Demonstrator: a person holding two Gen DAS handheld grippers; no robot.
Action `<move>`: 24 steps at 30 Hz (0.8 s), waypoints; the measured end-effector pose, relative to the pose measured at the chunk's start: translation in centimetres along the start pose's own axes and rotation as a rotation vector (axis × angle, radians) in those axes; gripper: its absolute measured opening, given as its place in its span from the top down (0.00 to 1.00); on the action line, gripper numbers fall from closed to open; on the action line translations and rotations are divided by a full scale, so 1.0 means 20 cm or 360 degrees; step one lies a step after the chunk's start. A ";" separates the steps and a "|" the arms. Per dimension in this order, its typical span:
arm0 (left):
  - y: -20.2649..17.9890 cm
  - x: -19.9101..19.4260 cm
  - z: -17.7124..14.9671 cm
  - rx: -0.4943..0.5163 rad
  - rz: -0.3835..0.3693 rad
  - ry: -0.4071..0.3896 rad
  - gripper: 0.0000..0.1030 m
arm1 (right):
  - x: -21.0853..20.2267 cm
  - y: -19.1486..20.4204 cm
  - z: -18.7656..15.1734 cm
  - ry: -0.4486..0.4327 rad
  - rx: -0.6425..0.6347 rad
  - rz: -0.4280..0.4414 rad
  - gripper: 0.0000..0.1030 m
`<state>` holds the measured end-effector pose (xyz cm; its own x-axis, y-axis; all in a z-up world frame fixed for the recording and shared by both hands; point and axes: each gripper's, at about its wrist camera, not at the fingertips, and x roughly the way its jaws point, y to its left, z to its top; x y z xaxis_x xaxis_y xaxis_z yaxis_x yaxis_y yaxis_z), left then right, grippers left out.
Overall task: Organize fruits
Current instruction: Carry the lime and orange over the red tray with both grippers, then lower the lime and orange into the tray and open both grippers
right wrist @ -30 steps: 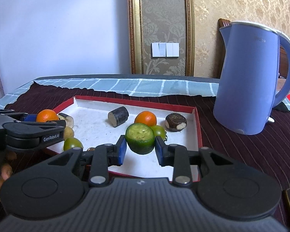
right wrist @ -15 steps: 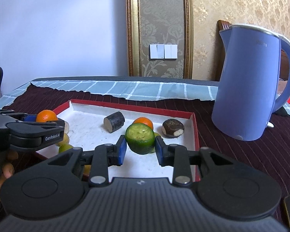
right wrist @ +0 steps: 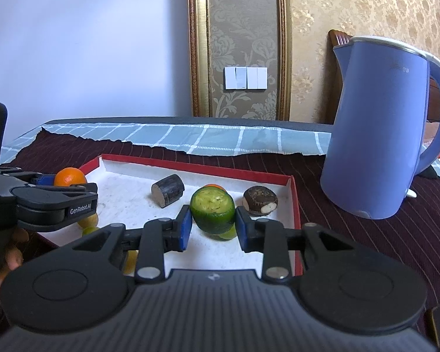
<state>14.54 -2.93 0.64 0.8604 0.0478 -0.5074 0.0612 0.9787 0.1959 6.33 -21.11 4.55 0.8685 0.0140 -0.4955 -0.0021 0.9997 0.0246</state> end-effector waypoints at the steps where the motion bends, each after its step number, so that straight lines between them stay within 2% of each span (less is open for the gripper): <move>1: 0.00 0.01 0.00 0.0000 0.0001 0.0003 0.64 | 0.01 0.00 0.00 0.0001 0.0002 -0.0001 0.71; 24: -0.01 0.11 0.06 -0.0017 0.0021 0.0011 0.64 | 0.19 -0.01 0.11 0.0042 -0.0005 -0.0059 0.71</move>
<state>17.06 -3.24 0.59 0.8576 0.0623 -0.5105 0.0443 0.9800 0.1940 10.68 -21.31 4.57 0.8546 -0.0227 -0.5188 0.0283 0.9996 0.0029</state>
